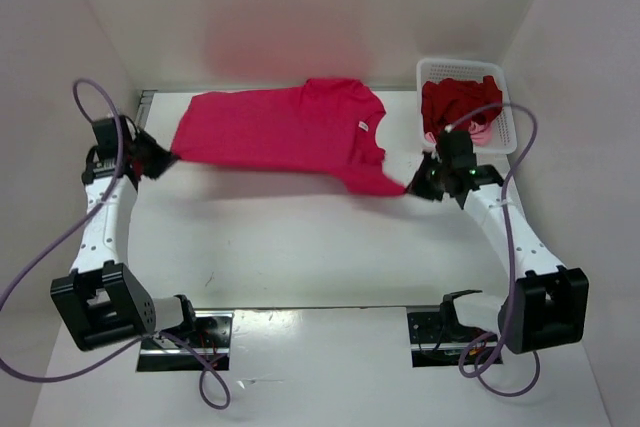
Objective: Fold and stack the t-shirts
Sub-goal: Flatten out the tshirt, then fold the flattened tshirt in 1/3 of the way
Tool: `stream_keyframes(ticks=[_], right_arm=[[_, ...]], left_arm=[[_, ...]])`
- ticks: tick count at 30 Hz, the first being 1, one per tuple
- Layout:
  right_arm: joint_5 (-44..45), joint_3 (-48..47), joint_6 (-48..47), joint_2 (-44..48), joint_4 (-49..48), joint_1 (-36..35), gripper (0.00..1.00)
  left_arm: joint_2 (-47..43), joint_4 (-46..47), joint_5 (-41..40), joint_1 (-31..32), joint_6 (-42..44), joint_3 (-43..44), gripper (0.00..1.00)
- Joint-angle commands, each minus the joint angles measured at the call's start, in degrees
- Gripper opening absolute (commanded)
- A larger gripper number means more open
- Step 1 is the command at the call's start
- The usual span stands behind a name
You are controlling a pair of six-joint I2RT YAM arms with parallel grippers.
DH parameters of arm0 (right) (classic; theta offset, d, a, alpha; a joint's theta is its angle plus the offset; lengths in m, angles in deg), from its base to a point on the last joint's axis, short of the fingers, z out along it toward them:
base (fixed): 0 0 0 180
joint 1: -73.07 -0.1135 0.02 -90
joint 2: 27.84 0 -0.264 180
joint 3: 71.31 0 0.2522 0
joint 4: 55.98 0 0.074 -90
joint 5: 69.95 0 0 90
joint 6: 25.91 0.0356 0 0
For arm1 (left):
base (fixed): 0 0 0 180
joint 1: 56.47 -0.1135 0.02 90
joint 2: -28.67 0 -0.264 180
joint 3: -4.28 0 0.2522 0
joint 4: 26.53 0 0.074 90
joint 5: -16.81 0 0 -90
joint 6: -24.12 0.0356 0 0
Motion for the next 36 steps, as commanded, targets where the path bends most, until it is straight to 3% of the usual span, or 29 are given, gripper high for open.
stream_keyframes(ticks=[1, 6, 10, 14, 20, 24, 36], right_arm=[[-3.1, 6.8, 2.0, 7.0, 0.7, 0.3, 0.0], [-8.0, 7.4, 3.9, 8.3, 7.9, 0.3, 0.0], [-9.4, 9.4, 5.5, 14.1, 16.6, -2.5, 0.0], [-9.4, 10.8, 8.5, 16.9, 15.2, -3.3, 0.0], [-2.0, 2.1, 4.5, -1.9, 3.1, -3.3, 0.0], [0.7, -9.5, 2.0, -13.0, -0.6, -3.3, 0.0], [6.4, -33.8, -1.3, -37.0, -3.1, -3.3, 0.0]], left_arm=[[-5.0, -1.7, -4.1, -0.4, 3.0, -10.6, 0.0], [-8.4, -6.8, -4.7, -0.4, 2.3, -17.7, 0.0], [-12.7, -10.2, -3.1, -0.4, 1.8, -18.4, 0.02], [-12.9, -12.1, -2.6, -0.4, 1.1, -17.0, 0.02], [-3.5, -4.7, -0.5, -0.4, -0.1, -13.4, 0.01], [3.6, -1.8, -0.5, -0.4, -0.7, -10.8, 0.0], [19.5, 4.4, -1.6, -0.4, -3.1, -2.9, 0.0]])
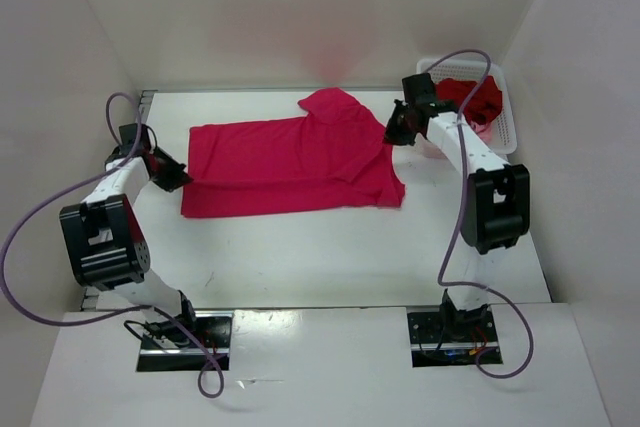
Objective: Fold and stack the t-shirts
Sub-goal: Fold the flattened tshirt in 1/3 of the way
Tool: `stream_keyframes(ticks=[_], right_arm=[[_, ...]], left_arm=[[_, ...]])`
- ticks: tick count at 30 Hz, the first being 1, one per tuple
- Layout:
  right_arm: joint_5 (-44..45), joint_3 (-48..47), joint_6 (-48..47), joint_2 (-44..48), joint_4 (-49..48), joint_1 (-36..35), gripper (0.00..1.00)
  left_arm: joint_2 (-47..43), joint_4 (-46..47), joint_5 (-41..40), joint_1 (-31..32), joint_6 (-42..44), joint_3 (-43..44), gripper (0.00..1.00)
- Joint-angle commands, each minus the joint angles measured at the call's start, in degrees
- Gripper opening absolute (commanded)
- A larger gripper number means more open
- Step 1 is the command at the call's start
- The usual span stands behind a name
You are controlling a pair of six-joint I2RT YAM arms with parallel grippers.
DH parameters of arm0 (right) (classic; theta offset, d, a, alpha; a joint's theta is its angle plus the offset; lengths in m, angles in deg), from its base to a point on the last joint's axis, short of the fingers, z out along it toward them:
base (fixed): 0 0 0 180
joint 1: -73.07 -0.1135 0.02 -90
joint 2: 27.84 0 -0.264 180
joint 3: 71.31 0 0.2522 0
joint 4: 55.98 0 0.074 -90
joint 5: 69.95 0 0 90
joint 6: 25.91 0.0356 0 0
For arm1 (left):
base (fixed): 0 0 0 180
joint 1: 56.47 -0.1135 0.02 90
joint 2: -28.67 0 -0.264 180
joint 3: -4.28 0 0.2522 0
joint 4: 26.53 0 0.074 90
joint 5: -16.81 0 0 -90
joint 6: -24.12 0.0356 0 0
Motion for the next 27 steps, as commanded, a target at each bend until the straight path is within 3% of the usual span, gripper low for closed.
stream_keyframes(ticks=[1, 5, 7, 9, 10, 11, 14, 17, 19, 20, 21, 23, 26, 27], right_arm=[[3.2, -8.3, -1.8, -5.1, -2.9, -0.2, 0.0], [4.3, -15.5, -2.4, -12.7, -2.3, -0.2, 0.0], [4.3, -17.6, -1.8, -14.7, -2.3, -0.2, 0.0], [3.5, -20.8, -1.8, -16.4, -2.3, -0.2, 0.11], [3.5, -21.6, -1.2, -16.9, -2.3, -0.2, 0.18], [3.5, -21.6, -1.2, -16.2, -2.8, -0.2, 0.29], [3.5, -19.5, -1.7, -11.9, -3.6, -0.2, 0.4], [4.1, -9.6, -2.3, -3.1, -6.3, -0.2, 0.49], [4.7, 0.8, -2.3, 1.8, -8.3, -0.2, 0.42], [3.9, 4.0, -1.1, 4.1, -9.6, -0.2, 0.33], [3.9, 7.1, -0.6, 8.1, -9.6, -0.2, 0.14], [3.4, 15.4, 0.8, 11.4, -10.3, -0.2, 0.03], [3.8, 23.9, 2.6, 16.1, -11.7, 1.6, 0.01], [3.8, 27.0, 3.3, 16.7, -12.3, 3.2, 0.09]], left_arm=[[4.5, 3.4, -0.7, -0.3, -1.3, 2.7, 0.0], [7.7, 4.1, -1.9, -0.3, -1.8, 4.6, 0.01], [8.8, 4.7, -2.5, -0.3, -1.8, 4.6, 0.08], [9.7, 4.7, -2.5, -0.3, -2.4, 5.2, 0.19], [9.7, 4.7, -2.5, -1.0, -2.4, 5.2, 0.29], [8.0, 4.7, -1.9, -1.0, -2.4, 5.2, 0.33], [2.0, 5.2, -1.9, -1.5, -2.4, 3.8, 0.49], [-3.4, 2.5, -2.5, -2.0, -0.3, 2.2, 0.52], [-5.6, 1.7, -1.9, -2.9, 0.3, -0.2, 0.52], [-7.5, 1.7, -0.4, -3.6, 0.3, -1.9, 0.5], [-8.2, 1.0, 0.2, -3.6, 0.3, -5.3, 0.47], [-9.3, 1.0, 0.9, -4.9, 0.3, -8.2, 0.44], [-9.2, 1.0, 0.9, -6.8, 0.3, -11.8, 0.44], [-7.9, 1.6, 1.6, -7.4, 0.3, -12.4, 0.44]])
